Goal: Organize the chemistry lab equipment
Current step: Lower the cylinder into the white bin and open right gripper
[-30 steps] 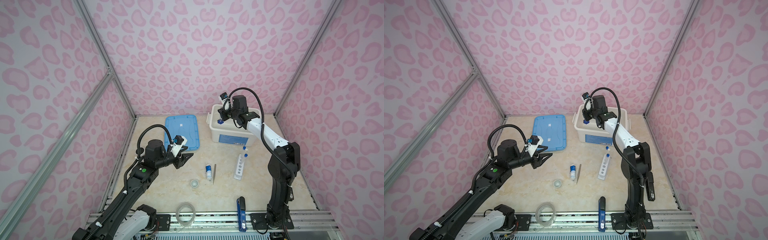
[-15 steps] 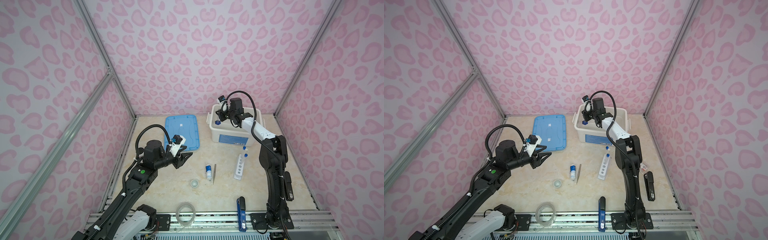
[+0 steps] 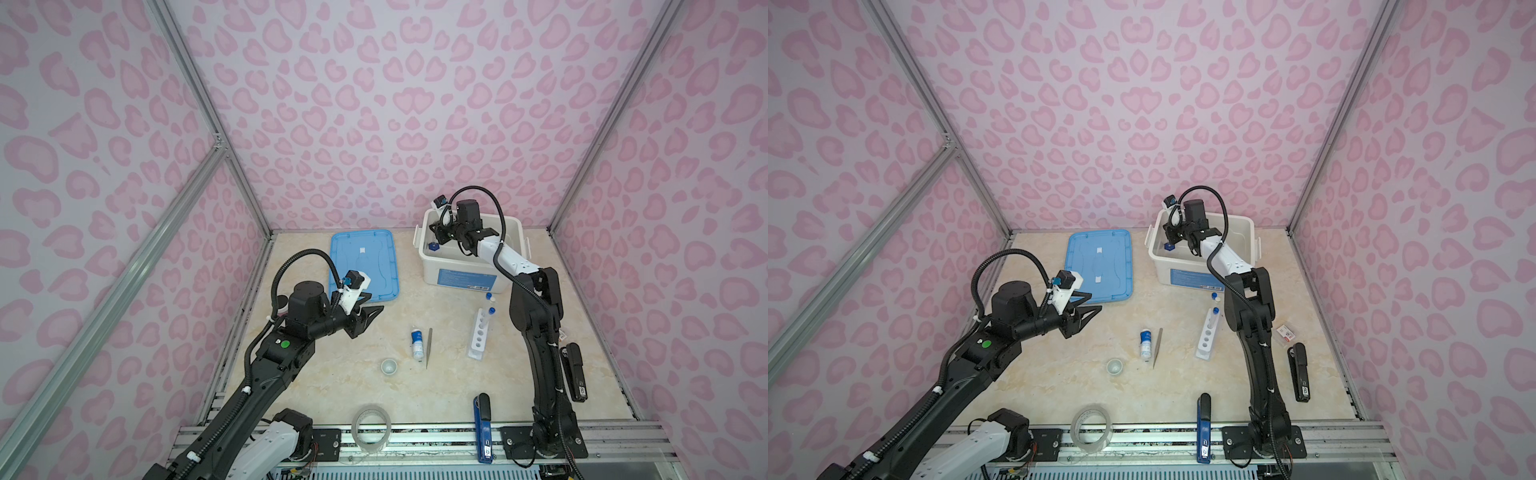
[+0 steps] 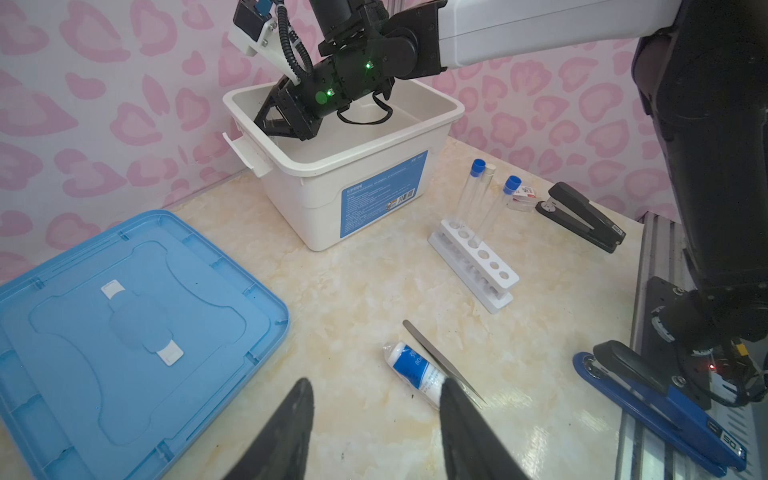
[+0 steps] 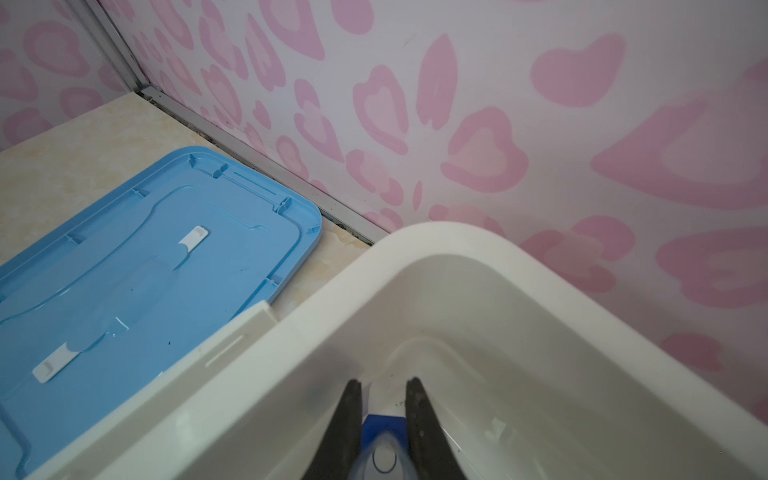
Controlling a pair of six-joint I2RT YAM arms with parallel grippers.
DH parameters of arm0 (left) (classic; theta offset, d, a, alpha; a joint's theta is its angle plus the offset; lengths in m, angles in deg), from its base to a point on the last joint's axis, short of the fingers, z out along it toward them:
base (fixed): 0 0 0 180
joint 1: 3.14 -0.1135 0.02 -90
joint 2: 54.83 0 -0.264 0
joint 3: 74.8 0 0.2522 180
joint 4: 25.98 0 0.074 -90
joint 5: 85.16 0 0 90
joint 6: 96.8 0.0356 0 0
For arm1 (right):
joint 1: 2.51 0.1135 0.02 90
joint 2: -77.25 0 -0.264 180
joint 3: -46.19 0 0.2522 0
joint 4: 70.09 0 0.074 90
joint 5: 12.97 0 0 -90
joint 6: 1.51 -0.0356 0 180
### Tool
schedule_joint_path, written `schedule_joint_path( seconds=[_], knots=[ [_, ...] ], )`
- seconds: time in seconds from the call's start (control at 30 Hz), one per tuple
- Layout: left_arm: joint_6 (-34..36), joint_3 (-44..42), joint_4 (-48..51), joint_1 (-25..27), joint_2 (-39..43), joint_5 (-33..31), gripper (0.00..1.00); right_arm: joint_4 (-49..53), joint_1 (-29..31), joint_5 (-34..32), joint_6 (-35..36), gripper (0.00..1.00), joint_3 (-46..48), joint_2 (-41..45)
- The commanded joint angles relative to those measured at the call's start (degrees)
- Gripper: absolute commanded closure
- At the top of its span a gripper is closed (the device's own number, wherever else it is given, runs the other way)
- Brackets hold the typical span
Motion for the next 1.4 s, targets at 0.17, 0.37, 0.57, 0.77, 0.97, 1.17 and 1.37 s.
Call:
schedule_joint_path(
  seconds=[0.17,0.37,0.57,0.77,0.97,1.17,1.37],
  knots=[
    [-0.43,1.16,0.00,-0.03,-1.30,-0.27,0.49,-0.29,-0.18,1.35,1.12,0.81,-0.26,-2.35],
    [-0.35,1.52,0.20,-0.02,-1.78,-0.34,0.49,-0.63,-0.22,1.36,1.51,0.81,-0.26,-3.61],
    [-0.17,1.52,0.55,-0.02,-1.89,-0.62,0.49,-0.90,-0.28,1.19,1.82,0.82,-0.96,-5.06],
    [-0.08,1.33,0.79,-0.02,-2.03,-0.89,0.49,-1.41,-0.29,1.16,1.65,0.81,-0.97,-5.89],
    [-0.08,1.19,0.76,-0.04,-2.29,-0.71,0.48,-1.58,-0.32,1.36,1.56,0.77,-1.10,-5.93],
    [0.01,0.82,0.76,-0.03,-1.74,-0.71,0.48,-0.75,-0.32,1.36,1.99,0.66,-0.97,-4.44],
    [0.00,0.29,0.30,-0.05,-1.15,-0.43,0.48,-0.57,-0.33,1.28,2.00,0.64,0.09,-2.46]
  ],
)
